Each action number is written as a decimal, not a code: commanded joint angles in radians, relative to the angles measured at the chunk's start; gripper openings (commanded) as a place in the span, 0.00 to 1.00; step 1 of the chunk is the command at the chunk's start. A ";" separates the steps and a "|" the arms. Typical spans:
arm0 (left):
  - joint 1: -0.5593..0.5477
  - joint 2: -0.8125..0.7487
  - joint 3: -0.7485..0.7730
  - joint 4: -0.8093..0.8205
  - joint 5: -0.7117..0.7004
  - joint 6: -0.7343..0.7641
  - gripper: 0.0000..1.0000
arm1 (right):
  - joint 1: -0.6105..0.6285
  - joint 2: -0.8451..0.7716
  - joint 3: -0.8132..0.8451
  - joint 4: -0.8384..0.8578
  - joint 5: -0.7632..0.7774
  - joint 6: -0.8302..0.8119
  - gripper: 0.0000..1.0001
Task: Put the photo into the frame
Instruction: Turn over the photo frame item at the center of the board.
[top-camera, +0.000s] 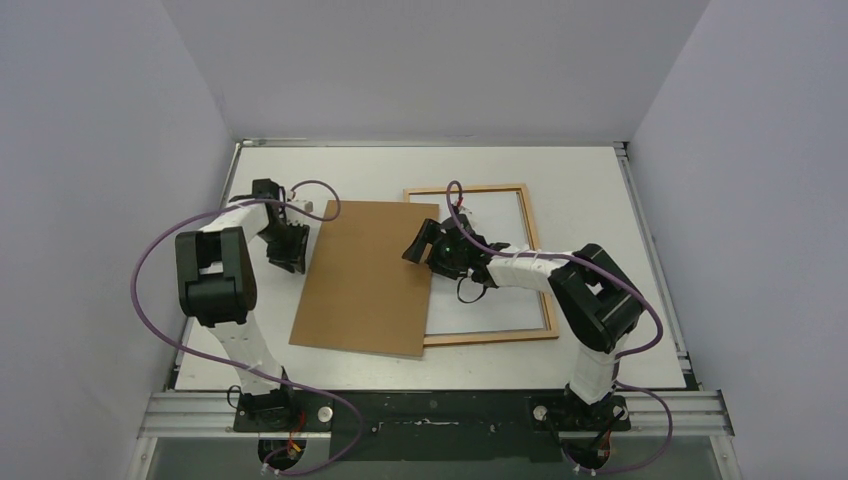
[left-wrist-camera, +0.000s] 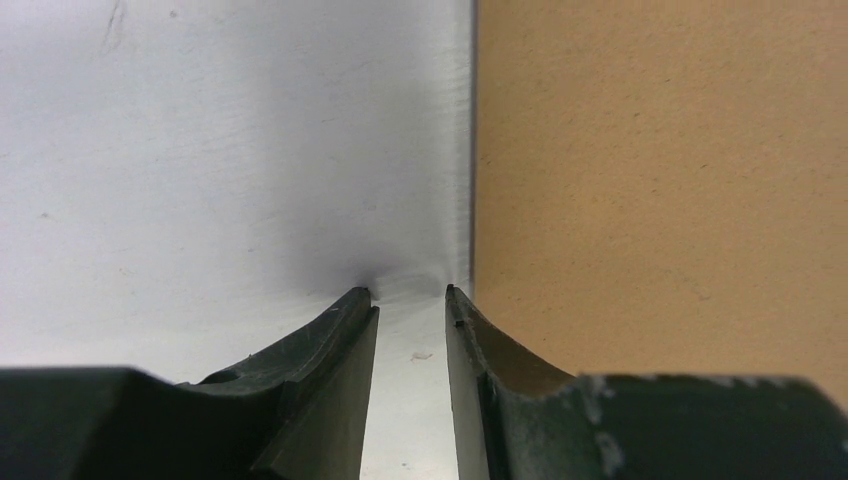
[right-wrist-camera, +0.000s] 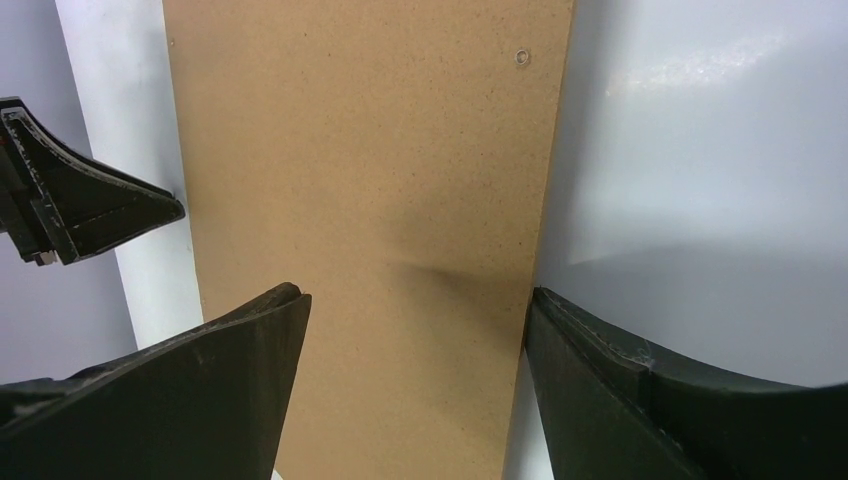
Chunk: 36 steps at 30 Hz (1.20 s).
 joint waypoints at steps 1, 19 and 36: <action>-0.047 0.091 -0.028 0.063 0.097 -0.013 0.30 | 0.009 0.002 0.042 0.096 -0.026 0.029 0.78; -0.056 0.118 0.005 0.026 0.139 0.014 0.25 | 0.051 0.022 0.061 0.288 -0.076 0.138 0.72; -0.033 0.144 0.037 -0.018 0.201 0.047 0.21 | 0.106 0.059 0.042 0.674 -0.154 0.238 0.54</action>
